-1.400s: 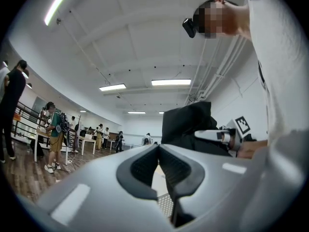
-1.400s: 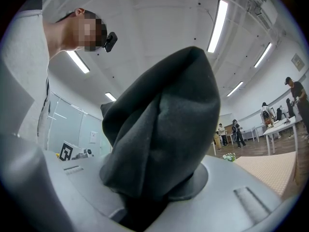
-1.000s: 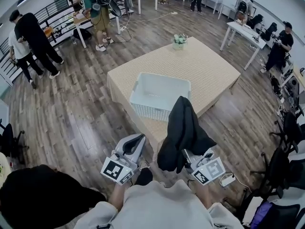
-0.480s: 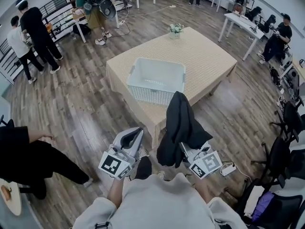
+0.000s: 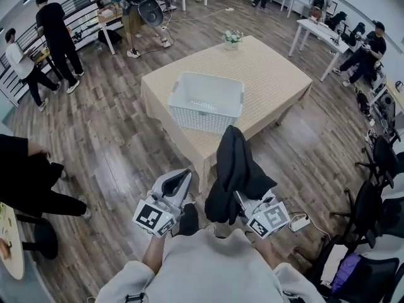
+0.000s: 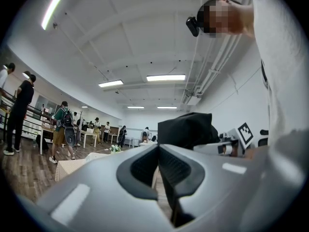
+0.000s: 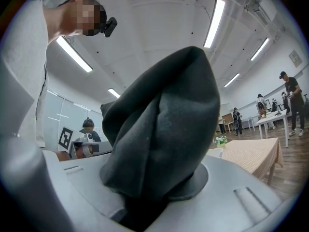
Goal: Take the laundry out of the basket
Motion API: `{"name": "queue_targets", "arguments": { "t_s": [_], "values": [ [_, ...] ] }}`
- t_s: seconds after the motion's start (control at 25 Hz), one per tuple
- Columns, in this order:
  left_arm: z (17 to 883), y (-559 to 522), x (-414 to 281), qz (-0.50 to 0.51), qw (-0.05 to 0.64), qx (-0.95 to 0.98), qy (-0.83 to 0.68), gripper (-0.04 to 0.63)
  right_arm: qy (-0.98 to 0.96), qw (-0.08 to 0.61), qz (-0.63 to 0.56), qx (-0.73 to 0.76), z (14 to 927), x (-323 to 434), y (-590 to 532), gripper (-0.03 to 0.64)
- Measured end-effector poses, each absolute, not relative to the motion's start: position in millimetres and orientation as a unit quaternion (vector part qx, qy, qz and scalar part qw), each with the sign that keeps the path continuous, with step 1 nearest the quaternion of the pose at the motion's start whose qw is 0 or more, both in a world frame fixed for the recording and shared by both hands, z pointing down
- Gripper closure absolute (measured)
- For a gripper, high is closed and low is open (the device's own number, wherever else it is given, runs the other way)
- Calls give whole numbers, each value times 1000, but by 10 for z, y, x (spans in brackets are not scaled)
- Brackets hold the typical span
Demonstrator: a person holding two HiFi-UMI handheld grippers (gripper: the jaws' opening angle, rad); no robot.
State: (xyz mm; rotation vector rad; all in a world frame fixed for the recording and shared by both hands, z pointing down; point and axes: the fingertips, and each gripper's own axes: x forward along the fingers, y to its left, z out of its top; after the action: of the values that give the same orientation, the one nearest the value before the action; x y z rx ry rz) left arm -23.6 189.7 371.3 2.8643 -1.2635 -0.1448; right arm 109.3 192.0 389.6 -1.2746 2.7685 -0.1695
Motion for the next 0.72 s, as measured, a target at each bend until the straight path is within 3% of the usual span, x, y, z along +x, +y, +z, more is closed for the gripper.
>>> {"name": "queue_targets", "arguments": {
  "t_s": [0.72],
  "values": [
    [3733,2006,-193,-45,2,915,-400,584,904,42,-51,-422,3930,1107,2030,480]
  ]
}}
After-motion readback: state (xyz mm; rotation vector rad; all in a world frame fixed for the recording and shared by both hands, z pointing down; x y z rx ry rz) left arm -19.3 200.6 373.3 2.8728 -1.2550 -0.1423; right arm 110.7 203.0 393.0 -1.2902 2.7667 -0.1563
